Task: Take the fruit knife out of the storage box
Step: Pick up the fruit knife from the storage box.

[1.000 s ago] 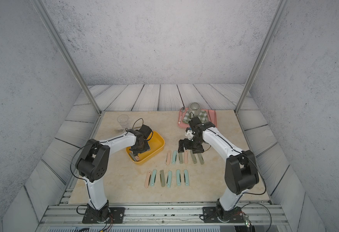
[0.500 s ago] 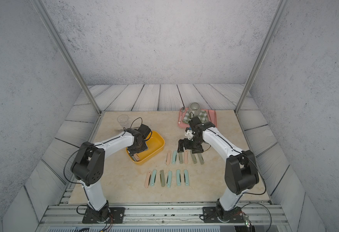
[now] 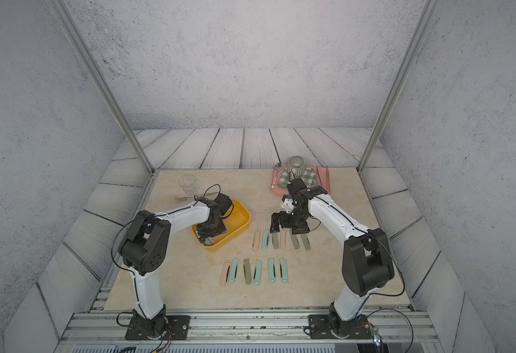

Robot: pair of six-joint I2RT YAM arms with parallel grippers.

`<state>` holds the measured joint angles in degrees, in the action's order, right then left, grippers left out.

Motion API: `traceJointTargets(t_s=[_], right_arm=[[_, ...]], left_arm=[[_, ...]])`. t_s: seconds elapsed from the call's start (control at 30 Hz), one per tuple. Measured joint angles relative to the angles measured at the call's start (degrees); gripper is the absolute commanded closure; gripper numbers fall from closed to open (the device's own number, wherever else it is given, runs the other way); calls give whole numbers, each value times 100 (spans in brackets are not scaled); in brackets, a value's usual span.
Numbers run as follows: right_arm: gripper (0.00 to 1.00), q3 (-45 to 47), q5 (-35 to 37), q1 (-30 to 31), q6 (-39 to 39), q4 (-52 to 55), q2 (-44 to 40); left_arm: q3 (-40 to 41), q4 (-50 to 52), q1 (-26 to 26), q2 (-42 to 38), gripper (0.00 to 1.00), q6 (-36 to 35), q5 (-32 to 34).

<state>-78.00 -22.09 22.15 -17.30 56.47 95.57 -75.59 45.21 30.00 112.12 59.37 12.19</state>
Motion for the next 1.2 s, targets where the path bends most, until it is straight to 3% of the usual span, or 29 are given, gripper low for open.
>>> traceJointTargets(t_s=[0.13,0.33,0.5,0.9,1.1,1.2], right_arm=[[1,0,-2,0,0,-9,0],[1,0,0,-7,-2,-11,0],[1,0,0,-11,-2,-11,0],[1,0,-11,-11,-2,-11,109],[1,-4,-31,-11,-2,-13,109],[1,-4,-33,-11,-2,-13,109]], left_arm=[[0,-72,0,0,33,-68,-4],[0,-146,4,0,49,-251,24],[0,-227,37,-37,68,-376,92],[0,-448,101,-44,71,-809,90],[0,-533,122,-20,56,-957,22],[0,-553,131,2,55,-970,15]])
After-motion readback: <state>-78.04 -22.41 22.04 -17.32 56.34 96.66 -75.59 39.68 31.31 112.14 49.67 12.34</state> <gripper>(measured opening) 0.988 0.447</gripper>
